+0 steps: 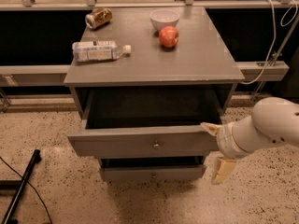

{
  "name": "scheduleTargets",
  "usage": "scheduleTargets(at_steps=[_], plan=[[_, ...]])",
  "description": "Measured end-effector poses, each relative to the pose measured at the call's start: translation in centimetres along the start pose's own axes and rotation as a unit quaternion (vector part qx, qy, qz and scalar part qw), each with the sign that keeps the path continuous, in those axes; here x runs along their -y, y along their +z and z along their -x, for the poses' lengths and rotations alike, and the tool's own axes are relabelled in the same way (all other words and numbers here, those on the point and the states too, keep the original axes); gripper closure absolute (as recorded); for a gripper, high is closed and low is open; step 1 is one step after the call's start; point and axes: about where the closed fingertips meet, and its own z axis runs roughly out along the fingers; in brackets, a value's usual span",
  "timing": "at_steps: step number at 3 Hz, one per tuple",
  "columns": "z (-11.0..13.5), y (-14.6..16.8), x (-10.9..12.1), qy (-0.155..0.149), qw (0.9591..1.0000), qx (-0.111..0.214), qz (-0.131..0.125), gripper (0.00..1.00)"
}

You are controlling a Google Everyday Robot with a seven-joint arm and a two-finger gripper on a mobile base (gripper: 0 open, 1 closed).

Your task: Open top drawer

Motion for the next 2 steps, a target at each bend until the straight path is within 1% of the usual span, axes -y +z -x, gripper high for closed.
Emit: scheduleTargets(at_steps=[1,2], plan=[[-0.8,1.5,2.7,0.002,0.9995,-0.016,0.027,0.0],[-1.3,4.1,4.7,0.009,0.9974,-0.035,0.063,0.0]])
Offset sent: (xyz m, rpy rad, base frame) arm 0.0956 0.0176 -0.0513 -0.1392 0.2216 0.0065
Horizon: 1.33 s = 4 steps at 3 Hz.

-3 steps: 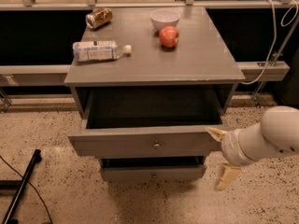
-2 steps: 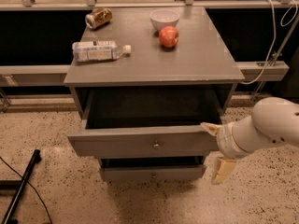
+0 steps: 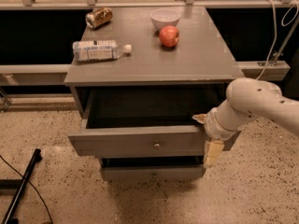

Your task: Open top drawer

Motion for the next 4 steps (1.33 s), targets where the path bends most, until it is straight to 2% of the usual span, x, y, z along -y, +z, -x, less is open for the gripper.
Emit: scheduleTargets(at_steps=[1,2,3,4], plan=[[0.4,1.9,0.7,0.006,0.9996,-0.001,0.029,0.18],[1.9,2.3,-0.7,-0.004,0.9988,-0.005,0.048,0.24],[2.0,2.1,-0.6,-0.004,0.9988,-0.005,0.048,0.24],[2.4,1.3,-4.0,0.004,0.9978,-0.004,0.066,0.37]])
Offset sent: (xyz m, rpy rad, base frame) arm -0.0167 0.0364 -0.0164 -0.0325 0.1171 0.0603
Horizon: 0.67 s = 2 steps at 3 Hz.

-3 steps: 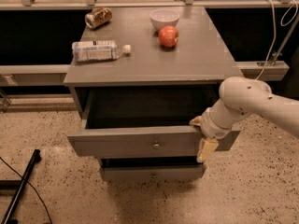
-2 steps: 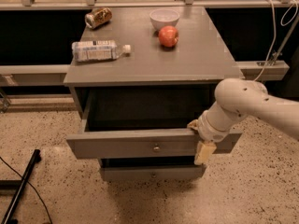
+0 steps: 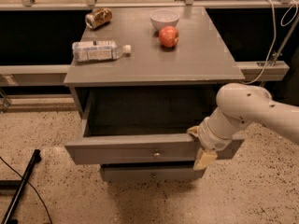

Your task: Open top drawer

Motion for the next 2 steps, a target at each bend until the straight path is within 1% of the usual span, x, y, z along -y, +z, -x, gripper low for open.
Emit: scheduleTargets(at_steps=[1,2], plan=[[0.2,-0.4,-2.1,0.008,0.9999,0.007,0.005,0.39],[0.7,-2.9,-6.6,0.026,0.9991,0.032,-0.006,0.38]])
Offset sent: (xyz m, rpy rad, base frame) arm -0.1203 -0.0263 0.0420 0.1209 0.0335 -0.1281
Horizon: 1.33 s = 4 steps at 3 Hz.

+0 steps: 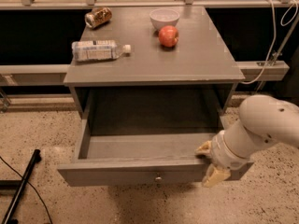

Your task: Open top drawer

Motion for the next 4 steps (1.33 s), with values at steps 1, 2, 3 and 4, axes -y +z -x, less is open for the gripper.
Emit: scheduleTargets(at_steps=[1,2,3,4], plan=[[0.1,-1.9,-2.1,0.007,0.9998,0.011,-0.013,0.38],[0.0,-5.7,-1.2,0.0,0.9986,0.007,-0.053,0.34],[-0.3,-8.0,-0.3,0.002,0.9969,0.012,-0.078,0.11],[-0.2,-8.1,-0.3,0.002,0.9968,0.013,-0.079,0.0]])
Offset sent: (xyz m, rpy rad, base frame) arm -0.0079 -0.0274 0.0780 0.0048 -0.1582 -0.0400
